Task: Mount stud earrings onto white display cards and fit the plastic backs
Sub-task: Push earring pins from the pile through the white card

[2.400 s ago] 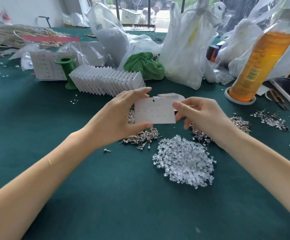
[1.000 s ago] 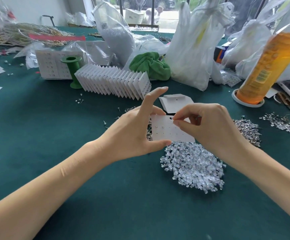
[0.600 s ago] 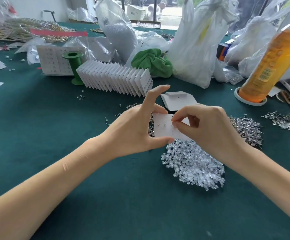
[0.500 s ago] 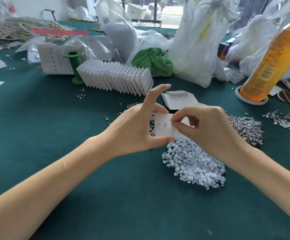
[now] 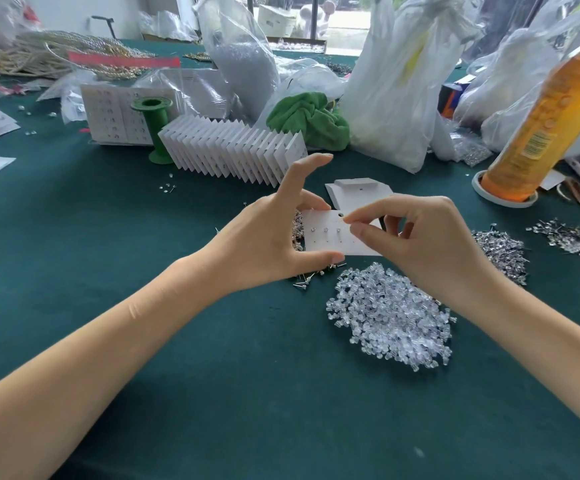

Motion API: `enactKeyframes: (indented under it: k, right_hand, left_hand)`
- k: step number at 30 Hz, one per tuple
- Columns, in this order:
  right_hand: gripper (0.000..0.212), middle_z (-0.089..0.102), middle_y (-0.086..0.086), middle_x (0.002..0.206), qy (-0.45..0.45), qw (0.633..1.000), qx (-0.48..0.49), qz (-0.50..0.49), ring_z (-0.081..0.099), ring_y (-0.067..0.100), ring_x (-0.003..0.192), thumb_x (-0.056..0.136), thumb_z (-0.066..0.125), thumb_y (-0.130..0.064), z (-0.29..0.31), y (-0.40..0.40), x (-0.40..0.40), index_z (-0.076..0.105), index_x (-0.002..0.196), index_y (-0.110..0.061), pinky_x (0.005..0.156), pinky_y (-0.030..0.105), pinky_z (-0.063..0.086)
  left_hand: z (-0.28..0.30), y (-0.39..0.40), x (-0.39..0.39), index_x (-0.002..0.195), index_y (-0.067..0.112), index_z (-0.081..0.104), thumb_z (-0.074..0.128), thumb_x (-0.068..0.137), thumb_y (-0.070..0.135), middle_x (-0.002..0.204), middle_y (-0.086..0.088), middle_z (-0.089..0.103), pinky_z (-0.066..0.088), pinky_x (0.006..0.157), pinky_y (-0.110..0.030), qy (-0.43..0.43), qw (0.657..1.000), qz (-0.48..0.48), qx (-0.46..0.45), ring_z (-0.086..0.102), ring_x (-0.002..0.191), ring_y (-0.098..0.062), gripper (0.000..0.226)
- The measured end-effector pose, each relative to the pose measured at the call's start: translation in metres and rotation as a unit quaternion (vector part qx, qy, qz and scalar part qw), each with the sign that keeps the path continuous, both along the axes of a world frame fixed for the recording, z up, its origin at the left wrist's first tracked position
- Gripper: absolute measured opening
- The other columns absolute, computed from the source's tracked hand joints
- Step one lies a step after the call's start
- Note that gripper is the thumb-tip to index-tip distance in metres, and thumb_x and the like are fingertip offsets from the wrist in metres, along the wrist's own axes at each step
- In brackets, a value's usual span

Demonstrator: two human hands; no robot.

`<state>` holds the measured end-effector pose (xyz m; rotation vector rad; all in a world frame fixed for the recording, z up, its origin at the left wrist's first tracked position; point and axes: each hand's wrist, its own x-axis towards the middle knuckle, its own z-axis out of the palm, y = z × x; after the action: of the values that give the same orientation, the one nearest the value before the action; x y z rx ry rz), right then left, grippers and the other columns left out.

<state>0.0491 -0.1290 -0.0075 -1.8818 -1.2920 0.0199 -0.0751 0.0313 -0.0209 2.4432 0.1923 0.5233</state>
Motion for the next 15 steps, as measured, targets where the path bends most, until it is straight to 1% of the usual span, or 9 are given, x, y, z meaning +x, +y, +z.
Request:
enactKeyframes:
  k: [1,3,5,6,8,9,12,15]
  right_hand:
    - [0.012,0.055,-0.036,0.059,-0.001,1.000,0.007,0.010,0.039,0.005,0.050,0.083,0.072,-0.015,0.001,-0.001,-0.004,0.074,0.083,-0.027,0.049,0.008,0.032]
    - [0.004,0.057,-0.033,0.062,-0.010,0.999,-0.003,0.038,0.041,0.005,0.051,0.080,0.070,-0.029,0.002,-0.002,-0.013,0.073,0.078,-0.031,0.050,0.010,0.032]
    - [0.012,0.059,-0.026,0.063,-0.030,0.998,-0.035,0.041,0.046,0.001,0.056,0.077,0.065,-0.042,-0.002,-0.002,-0.021,0.072,0.076,-0.033,0.054,0.014,0.032]
    - [0.016,0.058,-0.025,0.064,-0.042,0.997,-0.053,0.036,0.048,-0.002,0.061,0.076,0.063,-0.045,-0.005,-0.001,-0.024,0.072,0.076,-0.033,0.057,0.017,0.032]
    - [0.014,0.058,-0.025,0.070,-0.061,0.993,-0.098,0.031,0.047,-0.008,0.071,0.075,0.063,-0.046,-0.009,0.002,-0.028,0.071,0.076,-0.034,0.062,0.018,0.032]
    - [0.011,0.059,-0.024,0.073,-0.064,0.990,-0.121,0.033,0.047,-0.008,0.075,0.076,0.065,-0.044,-0.010,0.003,-0.030,0.071,0.077,-0.035,0.064,0.020,0.034]
    - [0.005,0.063,-0.020,0.077,-0.060,0.986,-0.150,0.039,0.049,-0.001,0.086,0.079,0.071,-0.038,-0.014,0.007,-0.034,0.072,0.076,-0.034,0.076,0.029,0.045]
    - [0.009,0.063,-0.019,0.078,-0.069,0.983,-0.168,0.028,0.046,0.003,0.088,0.079,0.071,-0.041,-0.016,0.010,-0.038,0.073,0.076,-0.033,0.077,0.031,0.046]
  left_hand:
    - [0.000,0.002,0.000,0.141,0.043,0.011,0.075,0.066,0.056,0.113,0.015,0.063,0.044,0.091,-0.029,0.000,1.000,0.003,-0.001,0.057,0.105,-0.007,0.099]
    - [0.000,0.007,0.001,0.141,0.041,0.012,0.075,0.066,0.055,0.113,0.012,0.064,0.042,0.090,-0.027,0.001,1.000,0.011,-0.001,0.057,0.107,-0.009,0.099]
    - [0.000,0.011,0.001,0.141,0.038,0.013,0.076,0.066,0.052,0.114,0.010,0.064,0.039,0.088,-0.022,0.002,1.000,0.019,-0.001,0.057,0.107,-0.009,0.099]
    - [0.000,0.013,0.001,0.141,0.038,0.013,0.076,0.066,0.051,0.114,0.009,0.064,0.039,0.087,-0.021,0.003,1.000,0.023,0.000,0.057,0.106,-0.009,0.099]
    - [0.000,0.015,0.001,0.141,0.038,0.013,0.077,0.067,0.049,0.116,0.008,0.064,0.041,0.088,-0.025,0.005,0.999,0.031,0.005,0.058,0.106,-0.012,0.098]
    - [-0.001,0.016,0.001,0.141,0.038,0.013,0.077,0.068,0.048,0.117,0.008,0.063,0.042,0.089,-0.028,0.006,0.999,0.035,0.007,0.058,0.106,-0.014,0.098]
    - [0.000,0.016,0.001,0.141,0.039,0.013,0.077,0.068,0.049,0.117,0.008,0.063,0.044,0.091,-0.033,0.006,0.999,0.041,0.010,0.058,0.106,-0.015,0.097]
    - [-0.001,0.015,0.001,0.141,0.041,0.011,0.075,0.068,0.051,0.117,0.008,0.063,0.044,0.093,-0.033,0.011,0.999,0.037,0.018,0.058,0.108,-0.015,0.097]
